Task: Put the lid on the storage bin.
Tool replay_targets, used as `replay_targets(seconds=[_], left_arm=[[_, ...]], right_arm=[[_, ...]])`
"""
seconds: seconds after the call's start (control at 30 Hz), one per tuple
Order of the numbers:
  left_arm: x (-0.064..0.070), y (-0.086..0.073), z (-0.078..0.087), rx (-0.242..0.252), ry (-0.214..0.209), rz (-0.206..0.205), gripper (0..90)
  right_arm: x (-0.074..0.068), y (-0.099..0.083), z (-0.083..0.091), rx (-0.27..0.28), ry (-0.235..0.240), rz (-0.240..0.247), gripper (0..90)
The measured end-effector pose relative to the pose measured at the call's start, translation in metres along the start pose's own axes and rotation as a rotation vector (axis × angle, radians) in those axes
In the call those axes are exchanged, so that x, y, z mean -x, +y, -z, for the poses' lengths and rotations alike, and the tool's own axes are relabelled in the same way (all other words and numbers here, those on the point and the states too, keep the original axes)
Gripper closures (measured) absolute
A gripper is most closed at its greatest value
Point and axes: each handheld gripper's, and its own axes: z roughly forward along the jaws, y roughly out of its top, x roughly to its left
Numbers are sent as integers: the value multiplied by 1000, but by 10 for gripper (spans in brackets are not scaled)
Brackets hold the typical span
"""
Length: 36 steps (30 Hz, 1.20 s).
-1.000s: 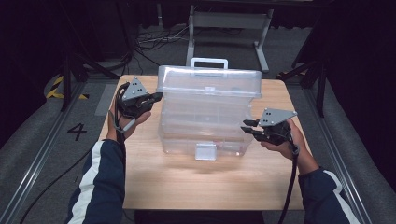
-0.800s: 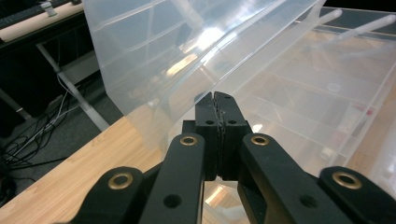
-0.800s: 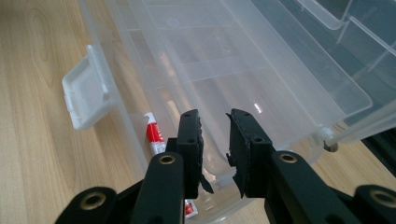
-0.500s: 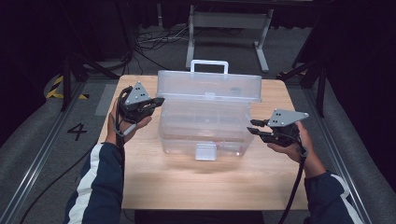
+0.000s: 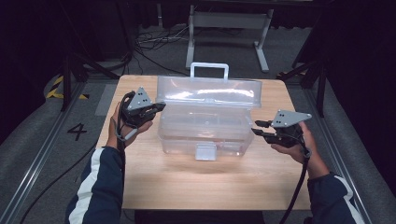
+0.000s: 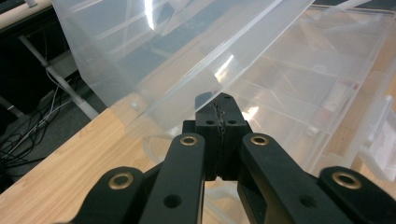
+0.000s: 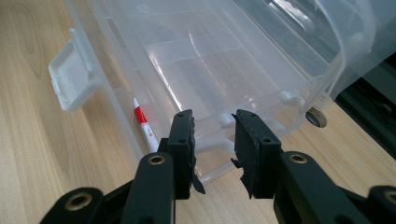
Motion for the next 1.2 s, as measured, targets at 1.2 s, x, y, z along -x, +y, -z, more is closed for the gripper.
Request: replay_targets(seconds=[1.2], left_arm=[[21, -32, 5, -19, 7, -6, 899]], right_arm=[[11, -30, 1, -18, -75, -110, 552]])
